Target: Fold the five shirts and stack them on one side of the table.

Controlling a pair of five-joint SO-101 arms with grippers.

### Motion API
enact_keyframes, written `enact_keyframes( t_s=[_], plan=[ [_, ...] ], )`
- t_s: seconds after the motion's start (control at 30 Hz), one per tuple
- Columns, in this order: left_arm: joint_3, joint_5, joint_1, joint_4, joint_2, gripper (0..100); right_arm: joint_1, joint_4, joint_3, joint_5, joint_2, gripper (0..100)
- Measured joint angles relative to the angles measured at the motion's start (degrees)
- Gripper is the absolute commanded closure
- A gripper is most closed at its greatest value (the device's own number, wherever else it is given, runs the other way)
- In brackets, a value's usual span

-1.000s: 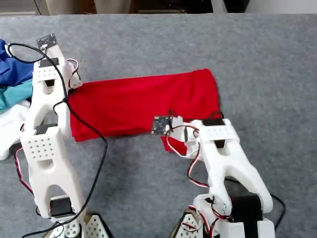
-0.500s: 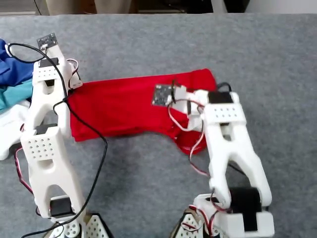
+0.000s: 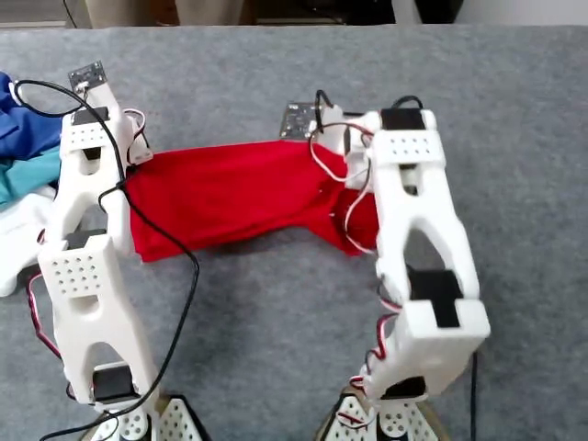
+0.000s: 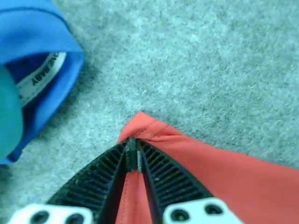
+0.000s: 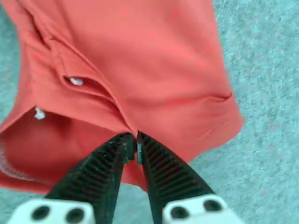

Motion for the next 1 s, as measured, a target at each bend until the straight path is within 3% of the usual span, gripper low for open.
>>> enact_keyframes(
  t_s=[0.2,0.43,0.53,0.67,0.87,1.0],
  plan=[
    [0.0,0.0,0.0,0.0,0.0,98,0.8,0.1,-4.6,0.5,5.8,98.0],
    [0.0,0.0,0.0,0.0,0.0,98,1.8,-0.2,-4.7,0.5,7.1,77.0],
    [0.0,0.0,0.0,0.0,0.0,98,2.1,-0.2,-5.3,0.5,7.1,72.3],
    [0.0,0.0,0.0,0.0,0.0,98,2.1,0.0,-7.7,0.5,7.1,75.9],
    [0.0,0.0,0.0,0.0,0.0,98,3.1,6.7,-9.3,0.2,5.3,97.8],
    [0.0,0.0,0.0,0.0,0.0,98,4.8,12.0,-6.2,0.7,-1.6,94.3]
  ],
)
